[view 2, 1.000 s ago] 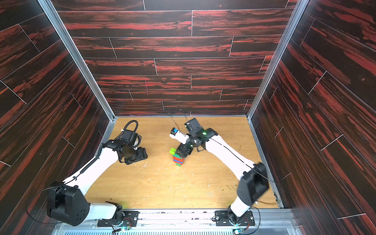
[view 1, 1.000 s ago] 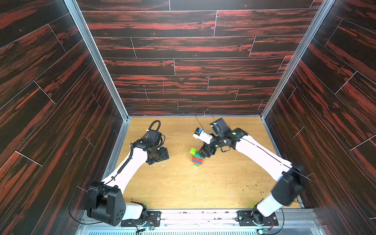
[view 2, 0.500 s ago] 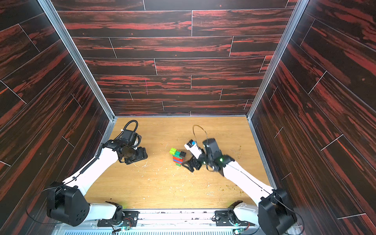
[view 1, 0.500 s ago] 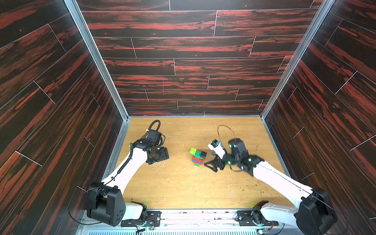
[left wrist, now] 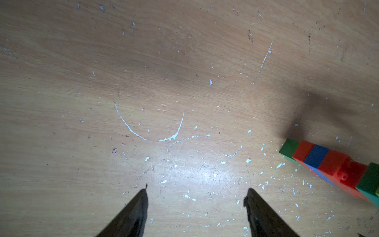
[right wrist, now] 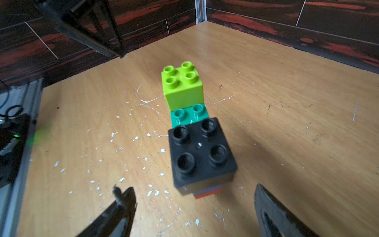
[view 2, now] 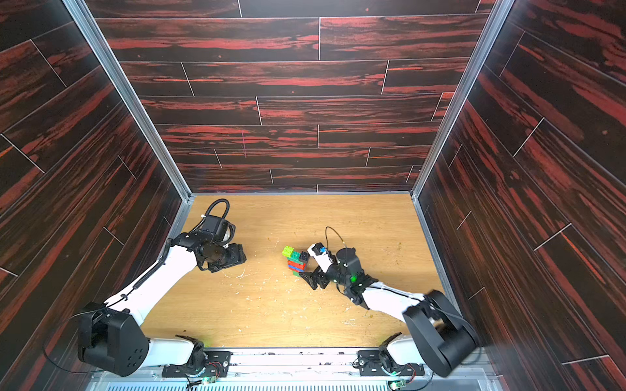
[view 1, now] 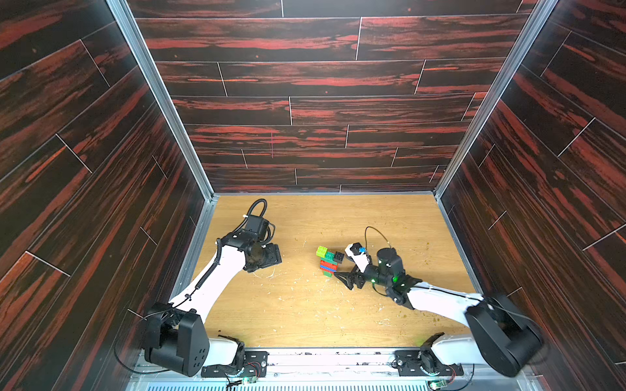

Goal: Assemble a carrot with lego
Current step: Adjust the lego brick at the center of the board.

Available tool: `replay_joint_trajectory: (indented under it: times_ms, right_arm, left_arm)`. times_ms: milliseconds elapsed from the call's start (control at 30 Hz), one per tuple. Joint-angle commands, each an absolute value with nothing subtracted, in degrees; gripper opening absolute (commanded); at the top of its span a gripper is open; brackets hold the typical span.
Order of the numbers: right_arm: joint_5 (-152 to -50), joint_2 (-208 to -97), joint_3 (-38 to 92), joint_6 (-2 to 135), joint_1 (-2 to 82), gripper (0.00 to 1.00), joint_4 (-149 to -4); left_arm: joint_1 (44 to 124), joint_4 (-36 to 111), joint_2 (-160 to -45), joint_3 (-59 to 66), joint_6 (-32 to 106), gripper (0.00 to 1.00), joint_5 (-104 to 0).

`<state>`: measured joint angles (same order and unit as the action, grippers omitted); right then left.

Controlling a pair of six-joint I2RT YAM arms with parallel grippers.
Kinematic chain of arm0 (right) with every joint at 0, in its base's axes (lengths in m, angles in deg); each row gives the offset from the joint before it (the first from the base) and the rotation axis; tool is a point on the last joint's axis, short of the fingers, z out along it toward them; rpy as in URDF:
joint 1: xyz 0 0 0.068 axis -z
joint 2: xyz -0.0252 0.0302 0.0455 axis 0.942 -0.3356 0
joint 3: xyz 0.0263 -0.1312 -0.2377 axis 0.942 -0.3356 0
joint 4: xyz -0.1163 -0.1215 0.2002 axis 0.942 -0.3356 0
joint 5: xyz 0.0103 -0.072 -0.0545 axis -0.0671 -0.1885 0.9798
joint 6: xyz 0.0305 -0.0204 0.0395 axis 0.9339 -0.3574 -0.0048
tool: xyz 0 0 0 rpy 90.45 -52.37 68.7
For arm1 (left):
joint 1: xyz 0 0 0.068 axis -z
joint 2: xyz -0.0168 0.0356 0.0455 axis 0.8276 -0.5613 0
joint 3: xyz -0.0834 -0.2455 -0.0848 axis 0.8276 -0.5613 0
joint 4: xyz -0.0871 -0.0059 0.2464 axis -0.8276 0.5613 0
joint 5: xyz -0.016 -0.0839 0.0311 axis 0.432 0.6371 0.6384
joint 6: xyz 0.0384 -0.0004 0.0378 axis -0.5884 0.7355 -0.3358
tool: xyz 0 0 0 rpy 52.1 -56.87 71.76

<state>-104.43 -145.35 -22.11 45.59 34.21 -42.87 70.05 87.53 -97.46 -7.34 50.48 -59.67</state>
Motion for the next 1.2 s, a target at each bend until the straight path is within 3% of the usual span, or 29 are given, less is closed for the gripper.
replay_joint_trajectory:
  times_ms: [0, 133, 300, 800, 1167]
  right_arm:
    - [-101.52, -149.14, -23.09, 46.25, 33.20, 0.89, -31.92]
    - [-100.83, -153.01, -23.37, 46.58, 33.16, 0.85, -26.32]
    - [-102.01, -157.45, -22.81, 47.98, 33.18, 0.72, -21.73]
    - [-104.85, -164.60, -19.18, 47.85, 32.33, 0.66, -19.14]
    - [-106.39, -166.08, -16.98, 46.79, 32.33, 0.52, -21.64]
  left_arm:
    - [69.73, 87.37, -97.51, -7.67, 49.89, 0.76, -60.89]
    - [69.74, 87.50, -97.25, -7.68, 49.80, 0.76, -61.33]
    - [69.74, 87.43, -97.23, -7.67, 49.79, 0.76, -61.68]
    - [69.74, 88.44, -95.39, -7.78, 49.79, 0.77, -63.17]
    - [69.73, 88.65, -94.51, -8.21, 50.41, 0.76, -63.65]
